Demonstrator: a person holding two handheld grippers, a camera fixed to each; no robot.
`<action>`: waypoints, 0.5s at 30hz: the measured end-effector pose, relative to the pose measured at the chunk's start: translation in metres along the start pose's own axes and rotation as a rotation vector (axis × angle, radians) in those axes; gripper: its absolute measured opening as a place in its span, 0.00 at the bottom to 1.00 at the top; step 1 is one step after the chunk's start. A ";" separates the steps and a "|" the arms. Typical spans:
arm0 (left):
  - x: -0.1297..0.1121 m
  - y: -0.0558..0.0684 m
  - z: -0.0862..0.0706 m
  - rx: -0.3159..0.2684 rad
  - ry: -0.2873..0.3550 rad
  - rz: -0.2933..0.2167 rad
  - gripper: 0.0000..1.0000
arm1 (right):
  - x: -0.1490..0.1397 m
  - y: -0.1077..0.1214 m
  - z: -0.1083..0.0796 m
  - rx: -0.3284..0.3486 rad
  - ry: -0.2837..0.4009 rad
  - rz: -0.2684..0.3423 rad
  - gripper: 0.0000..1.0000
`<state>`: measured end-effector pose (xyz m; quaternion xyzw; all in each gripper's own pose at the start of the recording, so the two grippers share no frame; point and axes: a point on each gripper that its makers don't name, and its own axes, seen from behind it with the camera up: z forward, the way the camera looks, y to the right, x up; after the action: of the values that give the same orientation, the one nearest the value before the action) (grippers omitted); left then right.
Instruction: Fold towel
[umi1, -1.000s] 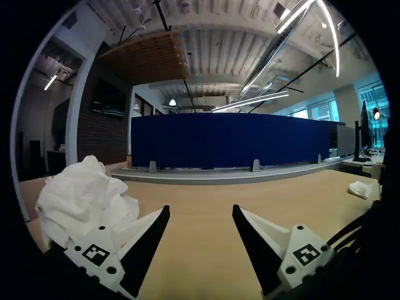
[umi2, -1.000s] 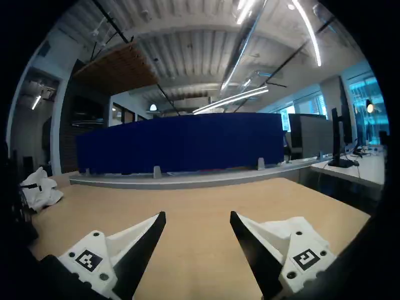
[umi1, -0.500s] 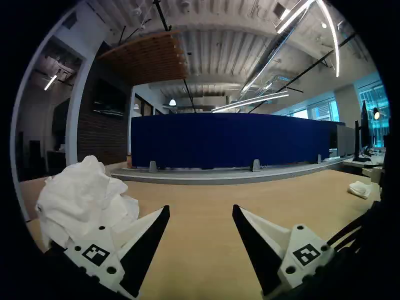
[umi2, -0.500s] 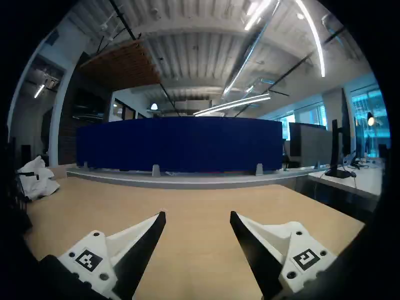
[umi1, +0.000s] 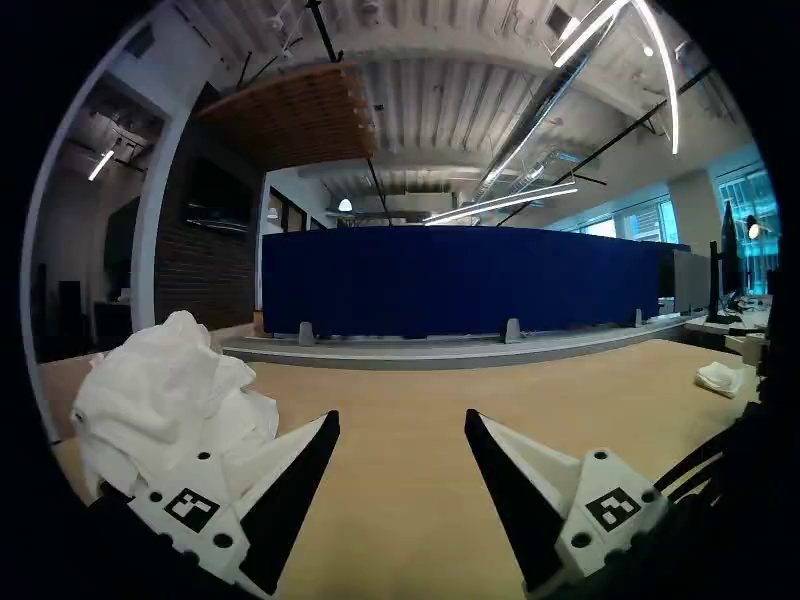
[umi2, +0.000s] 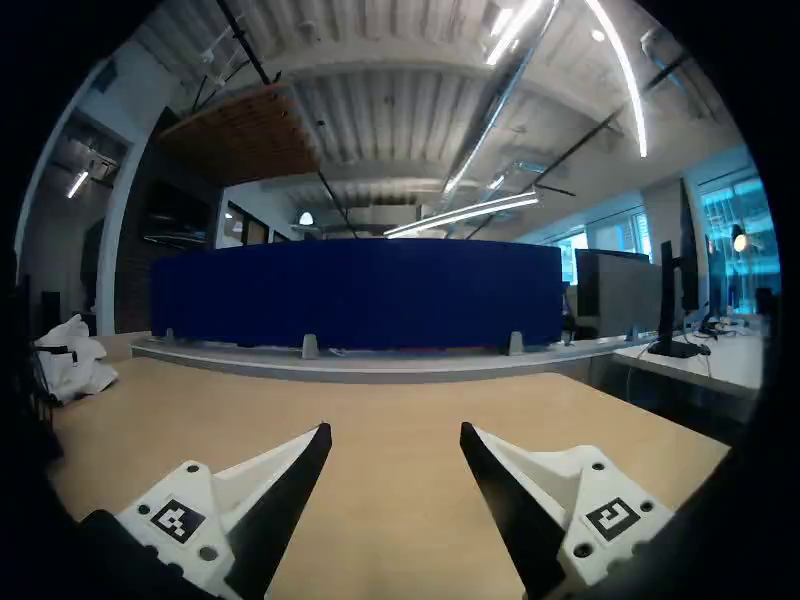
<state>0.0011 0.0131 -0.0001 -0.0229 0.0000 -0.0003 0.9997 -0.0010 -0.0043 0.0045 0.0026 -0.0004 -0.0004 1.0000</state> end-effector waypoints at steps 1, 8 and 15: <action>0.000 0.000 0.000 0.000 0.000 0.000 0.93 | 0.000 0.000 0.000 0.000 0.000 0.000 1.00; -0.001 0.000 0.001 0.000 0.000 0.000 0.93 | 0.000 0.000 0.000 0.000 0.000 0.000 1.00; 0.000 0.000 0.001 0.000 0.000 0.000 0.93 | 0.000 0.000 -0.001 0.000 0.000 0.000 1.00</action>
<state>0.0007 0.0129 0.0011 -0.0229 0.0000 -0.0003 0.9997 -0.0010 -0.0043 0.0032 0.0027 -0.0003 -0.0005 1.0000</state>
